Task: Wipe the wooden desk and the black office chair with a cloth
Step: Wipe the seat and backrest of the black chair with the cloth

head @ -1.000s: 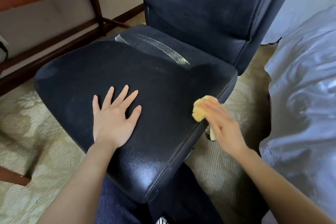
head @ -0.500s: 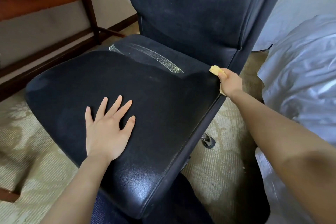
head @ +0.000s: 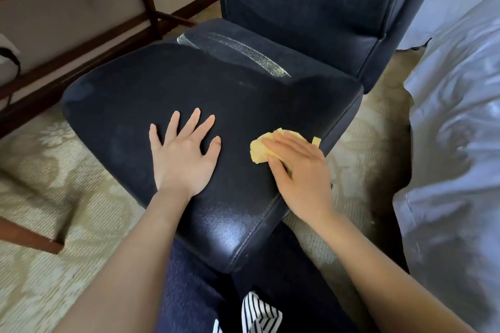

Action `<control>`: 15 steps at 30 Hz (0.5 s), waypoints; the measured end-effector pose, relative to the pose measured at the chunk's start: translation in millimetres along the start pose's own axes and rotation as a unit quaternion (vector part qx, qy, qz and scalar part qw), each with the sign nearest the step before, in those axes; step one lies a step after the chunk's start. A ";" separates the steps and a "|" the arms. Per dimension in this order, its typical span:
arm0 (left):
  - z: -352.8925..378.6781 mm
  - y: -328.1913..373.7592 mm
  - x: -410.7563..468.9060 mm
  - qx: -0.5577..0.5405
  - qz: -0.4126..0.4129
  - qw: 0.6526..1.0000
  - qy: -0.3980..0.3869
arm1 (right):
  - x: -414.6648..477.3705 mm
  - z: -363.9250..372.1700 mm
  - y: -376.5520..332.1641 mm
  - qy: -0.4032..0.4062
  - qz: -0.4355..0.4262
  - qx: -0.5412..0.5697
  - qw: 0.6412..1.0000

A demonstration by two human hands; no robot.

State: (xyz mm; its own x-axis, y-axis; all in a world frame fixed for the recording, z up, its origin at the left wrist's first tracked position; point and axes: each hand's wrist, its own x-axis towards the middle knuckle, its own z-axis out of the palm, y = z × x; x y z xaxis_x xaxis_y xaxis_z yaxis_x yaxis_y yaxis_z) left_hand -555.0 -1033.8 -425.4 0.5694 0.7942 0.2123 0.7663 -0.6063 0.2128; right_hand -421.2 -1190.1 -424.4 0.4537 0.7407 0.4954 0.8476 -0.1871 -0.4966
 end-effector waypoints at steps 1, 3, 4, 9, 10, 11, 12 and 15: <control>-0.4 -0.4 -0.5 -0.001 0.000 1.000 -0.002 | -13.3 3.8 -12.0 0.010 -0.024 0.016 1.000; -0.5 -1.1 -0.9 0.000 0.001 1.000 -0.003 | -39.5 11.4 -27.9 0.028 -0.087 0.039 0.995; -0.7 -1.4 -0.9 0.000 0.002 1.000 -0.003 | -51.9 16.0 -30.7 0.029 -0.122 0.051 0.991; -0.5 -2.5 -1.1 0.003 0.002 1.000 -0.011 | -95.8 35.5 0.3 0.073 -0.273 0.019 0.959; -0.3 -2.6 -1.1 0.005 0.002 1.000 -0.012 | -98.3 38.3 10.0 0.082 -0.273 0.022 0.958; -0.2 -2.6 -1.2 0.007 0.003 1.000 -0.011 | -98.6 40.9 19.9 0.087 -0.259 0.034 0.961; -0.2 -2.6 -1.2 0.007 0.004 1.000 -0.010 | -97.9 42.9 29.5 0.090 -0.232 0.047 0.967; 0.1 -2.7 -1.0 0.005 0.005 1.000 -0.008 | -78.6 42.6 43.8 0.091 -0.119 0.122 0.981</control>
State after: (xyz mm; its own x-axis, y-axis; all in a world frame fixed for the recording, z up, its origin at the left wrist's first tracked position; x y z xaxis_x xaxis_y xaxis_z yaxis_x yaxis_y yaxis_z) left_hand -557.6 -1033.0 -426.3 0.5811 0.7889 0.1998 0.7634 -0.6135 0.2021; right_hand -431.5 -1229.0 -515.5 0.3107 0.6132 0.7263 0.8549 0.1536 -0.4954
